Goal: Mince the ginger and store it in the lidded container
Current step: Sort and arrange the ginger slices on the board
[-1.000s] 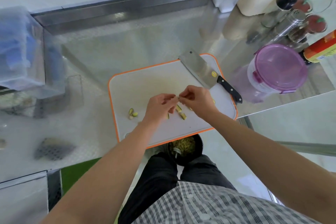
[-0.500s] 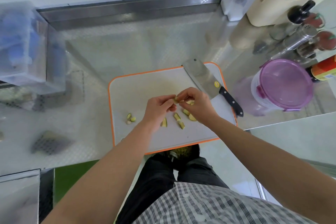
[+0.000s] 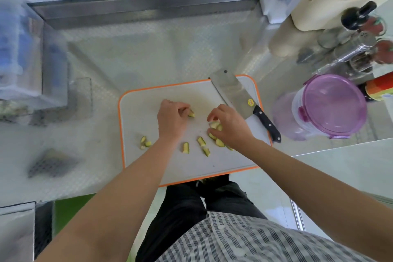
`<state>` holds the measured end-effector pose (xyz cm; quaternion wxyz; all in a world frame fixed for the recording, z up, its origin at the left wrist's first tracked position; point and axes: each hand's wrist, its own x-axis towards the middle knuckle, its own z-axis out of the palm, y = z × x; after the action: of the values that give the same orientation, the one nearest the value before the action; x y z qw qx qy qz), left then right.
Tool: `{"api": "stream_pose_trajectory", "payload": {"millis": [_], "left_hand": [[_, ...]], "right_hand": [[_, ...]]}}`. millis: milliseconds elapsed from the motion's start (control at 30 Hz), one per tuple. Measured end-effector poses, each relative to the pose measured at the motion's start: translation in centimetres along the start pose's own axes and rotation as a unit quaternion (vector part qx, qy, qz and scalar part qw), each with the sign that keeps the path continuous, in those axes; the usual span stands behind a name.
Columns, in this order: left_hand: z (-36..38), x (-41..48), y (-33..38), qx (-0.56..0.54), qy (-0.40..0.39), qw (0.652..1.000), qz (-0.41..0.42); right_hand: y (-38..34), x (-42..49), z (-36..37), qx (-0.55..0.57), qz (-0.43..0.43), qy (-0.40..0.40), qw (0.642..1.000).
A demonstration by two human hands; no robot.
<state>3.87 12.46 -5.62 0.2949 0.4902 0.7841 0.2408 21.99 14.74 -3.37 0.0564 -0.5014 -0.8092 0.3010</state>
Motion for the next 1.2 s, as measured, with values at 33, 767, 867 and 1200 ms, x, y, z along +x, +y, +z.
{"api": "stream_pose_trajectory", "payload": {"millis": [33, 767, 867, 1200], "left_hand": [[0.0, 0.0, 0.0, 0.029, 0.024, 0.999, 0.001], [-1.3, -8.0, -3.5, 0.086, -0.075, 0.984, 0.14], [-1.3, -8.1, -3.7, 0.097, -0.082, 0.98, 0.151], [-1.2, -7.6, -3.2, 0.083, -0.102, 0.982, 0.134]], "right_hand": [[0.0, -0.5, 0.1, -0.049, 0.005, -0.034, 0.998], [-3.0, -1.4, 2.6, -0.03, 0.078, -0.094, 0.992], [-2.4, -1.8, 2.6, 0.022, 0.062, -0.082, 0.994], [-1.9, -2.2, 2.3, -0.02, -0.006, -0.083, 0.996]]}}
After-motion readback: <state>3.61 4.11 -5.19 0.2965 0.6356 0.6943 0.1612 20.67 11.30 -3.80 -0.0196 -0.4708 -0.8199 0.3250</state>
